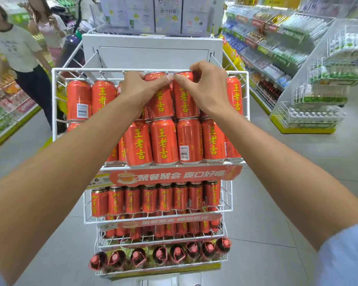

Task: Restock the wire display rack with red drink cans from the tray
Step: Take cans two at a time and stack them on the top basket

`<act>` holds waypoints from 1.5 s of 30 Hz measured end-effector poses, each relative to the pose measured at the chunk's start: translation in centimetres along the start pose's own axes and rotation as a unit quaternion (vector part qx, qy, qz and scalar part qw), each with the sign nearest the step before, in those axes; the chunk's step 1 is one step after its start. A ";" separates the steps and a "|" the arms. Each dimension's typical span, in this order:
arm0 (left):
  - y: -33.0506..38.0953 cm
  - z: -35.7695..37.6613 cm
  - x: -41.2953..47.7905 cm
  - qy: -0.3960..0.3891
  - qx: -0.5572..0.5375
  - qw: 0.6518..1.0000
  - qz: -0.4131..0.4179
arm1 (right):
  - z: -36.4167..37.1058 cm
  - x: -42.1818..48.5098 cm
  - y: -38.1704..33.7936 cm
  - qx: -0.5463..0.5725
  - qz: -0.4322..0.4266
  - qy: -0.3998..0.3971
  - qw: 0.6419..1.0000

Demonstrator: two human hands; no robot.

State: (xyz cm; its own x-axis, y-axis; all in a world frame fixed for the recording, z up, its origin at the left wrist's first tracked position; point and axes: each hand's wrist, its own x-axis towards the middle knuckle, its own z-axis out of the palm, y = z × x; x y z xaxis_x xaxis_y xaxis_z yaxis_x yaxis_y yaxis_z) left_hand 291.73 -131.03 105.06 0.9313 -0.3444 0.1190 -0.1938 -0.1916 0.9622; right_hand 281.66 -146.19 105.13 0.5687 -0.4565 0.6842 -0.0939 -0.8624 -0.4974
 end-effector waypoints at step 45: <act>-0.2 3.4 -20.9 -0.245 0.504 0.778 0.285 | -16.5 -18.6 3.7 -0.268 -0.039 -0.338 0.901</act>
State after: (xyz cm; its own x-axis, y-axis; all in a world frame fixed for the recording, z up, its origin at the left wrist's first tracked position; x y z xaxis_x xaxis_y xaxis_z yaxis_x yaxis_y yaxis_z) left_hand 271.21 -126.93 101.54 0.4238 -0.8990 0.1106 -0.9054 -0.4173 0.0779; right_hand 257.24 -144.48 99.33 0.9415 -0.3090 0.1344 -0.3106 -0.9505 -0.0094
